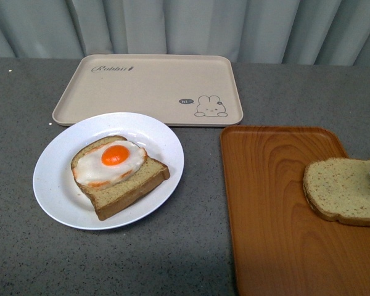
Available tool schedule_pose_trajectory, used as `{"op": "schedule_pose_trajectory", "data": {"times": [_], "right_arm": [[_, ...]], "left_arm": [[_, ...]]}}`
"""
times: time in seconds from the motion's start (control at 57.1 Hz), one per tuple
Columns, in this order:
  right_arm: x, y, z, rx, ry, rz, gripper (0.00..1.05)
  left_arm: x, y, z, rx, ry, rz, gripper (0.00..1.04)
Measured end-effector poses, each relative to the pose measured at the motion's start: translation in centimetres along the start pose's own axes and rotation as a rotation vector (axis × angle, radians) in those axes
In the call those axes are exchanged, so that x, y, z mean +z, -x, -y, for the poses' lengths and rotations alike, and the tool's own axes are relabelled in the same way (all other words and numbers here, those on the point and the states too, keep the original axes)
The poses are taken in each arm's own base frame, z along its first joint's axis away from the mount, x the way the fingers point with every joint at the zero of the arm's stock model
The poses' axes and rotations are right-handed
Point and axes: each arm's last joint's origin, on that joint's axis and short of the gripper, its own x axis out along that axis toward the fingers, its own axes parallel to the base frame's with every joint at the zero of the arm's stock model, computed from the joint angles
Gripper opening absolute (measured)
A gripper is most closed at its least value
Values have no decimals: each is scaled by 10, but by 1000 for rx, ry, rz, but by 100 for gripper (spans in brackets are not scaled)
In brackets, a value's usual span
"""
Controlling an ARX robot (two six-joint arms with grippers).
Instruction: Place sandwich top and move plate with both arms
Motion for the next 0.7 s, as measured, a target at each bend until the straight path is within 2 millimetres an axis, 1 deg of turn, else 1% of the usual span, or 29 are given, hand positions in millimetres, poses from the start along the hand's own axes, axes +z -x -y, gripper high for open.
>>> {"op": "schedule_pose_trajectory", "data": {"times": [0.193, 0.228, 0.351, 0.386, 0.491, 0.578, 0.649, 0.701], "right_arm": [[-2, -3, 2, -18, -6, -12, 96], [-2, -3, 2, -20, -8, -14, 92], [-2, -3, 2, -22, -9, -17, 74], [-2, -3, 2, -22, -9, -16, 71], [-3, -3, 2, -31, -9, -18, 76], [-3, -3, 2, -31, -9, -18, 76], [-3, -3, 2, -31, -10, -20, 71], [-3, -3, 2, -31, -10, -21, 63]], "left_arm": [[0, 0, 0, 0, 0, 0, 98], [0, 0, 0, 0, 0, 0, 98], [0, 0, 0, 0, 0, 0, 98], [0, 0, 0, 0, 0, 0, 98], [0, 0, 0, 0, 0, 0, 98], [0, 0, 0, 0, 0, 0, 98], [0, 0, 0, 0, 0, 0, 98], [0, 0, 0, 0, 0, 0, 98]]}}
